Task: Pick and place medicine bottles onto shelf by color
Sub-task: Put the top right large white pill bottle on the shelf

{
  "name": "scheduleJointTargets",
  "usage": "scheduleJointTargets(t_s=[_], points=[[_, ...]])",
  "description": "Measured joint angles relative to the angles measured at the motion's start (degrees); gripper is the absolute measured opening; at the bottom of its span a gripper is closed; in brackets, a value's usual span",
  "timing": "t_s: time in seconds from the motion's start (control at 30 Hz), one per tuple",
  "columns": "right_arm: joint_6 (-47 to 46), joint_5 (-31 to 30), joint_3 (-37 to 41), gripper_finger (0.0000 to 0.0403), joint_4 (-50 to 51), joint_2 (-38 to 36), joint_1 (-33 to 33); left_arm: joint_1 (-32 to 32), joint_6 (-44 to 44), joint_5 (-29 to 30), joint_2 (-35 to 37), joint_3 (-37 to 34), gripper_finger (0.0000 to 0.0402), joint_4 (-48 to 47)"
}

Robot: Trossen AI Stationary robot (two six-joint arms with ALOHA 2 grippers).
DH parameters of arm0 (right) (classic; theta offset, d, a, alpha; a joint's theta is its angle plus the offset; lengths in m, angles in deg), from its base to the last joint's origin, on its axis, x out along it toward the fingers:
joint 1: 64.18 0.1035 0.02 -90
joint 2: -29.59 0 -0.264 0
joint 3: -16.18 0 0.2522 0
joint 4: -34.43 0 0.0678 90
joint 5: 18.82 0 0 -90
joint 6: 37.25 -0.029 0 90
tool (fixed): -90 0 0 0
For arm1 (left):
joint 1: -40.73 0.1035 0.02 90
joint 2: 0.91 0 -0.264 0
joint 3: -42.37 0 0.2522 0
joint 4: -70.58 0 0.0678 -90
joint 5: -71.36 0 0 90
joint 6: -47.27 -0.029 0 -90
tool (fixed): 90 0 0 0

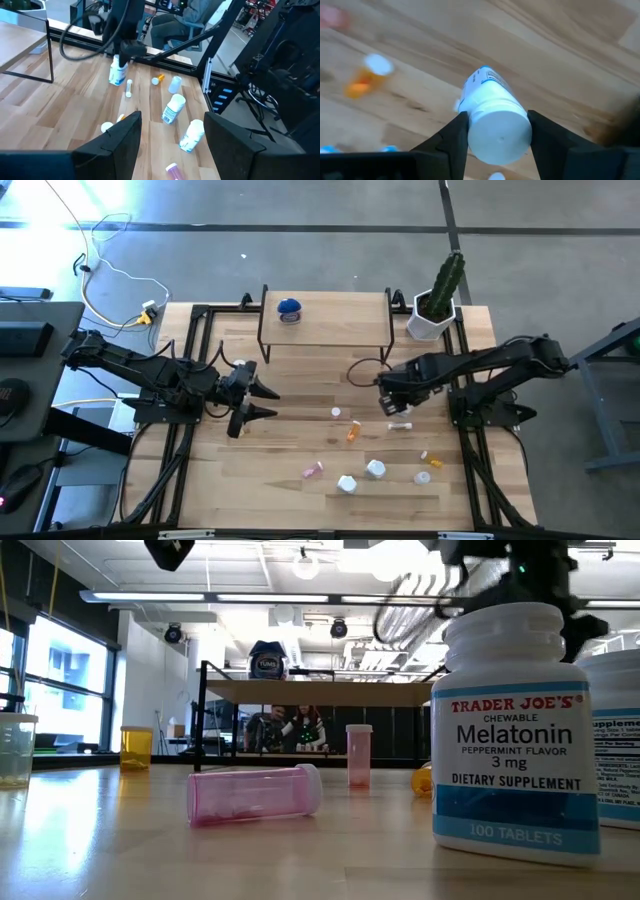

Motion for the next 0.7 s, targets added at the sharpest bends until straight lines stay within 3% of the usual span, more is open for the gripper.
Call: scheduleJointTargets(t_s=[0.33, 0.7], points=[[6.4, -0.9, -12.6, 0.016, 3.1, 0.0, -4.3, 0.3, -0.1, 7.4, 0.0, 0.0, 0.0204, -2.3], [18.4, -0.9, -25.8, 0.0159, 3.4, 0.0, -12.9, 7.2, -1.2, 8.2, 0.0, 0.0, 0.0204, -4.5]])
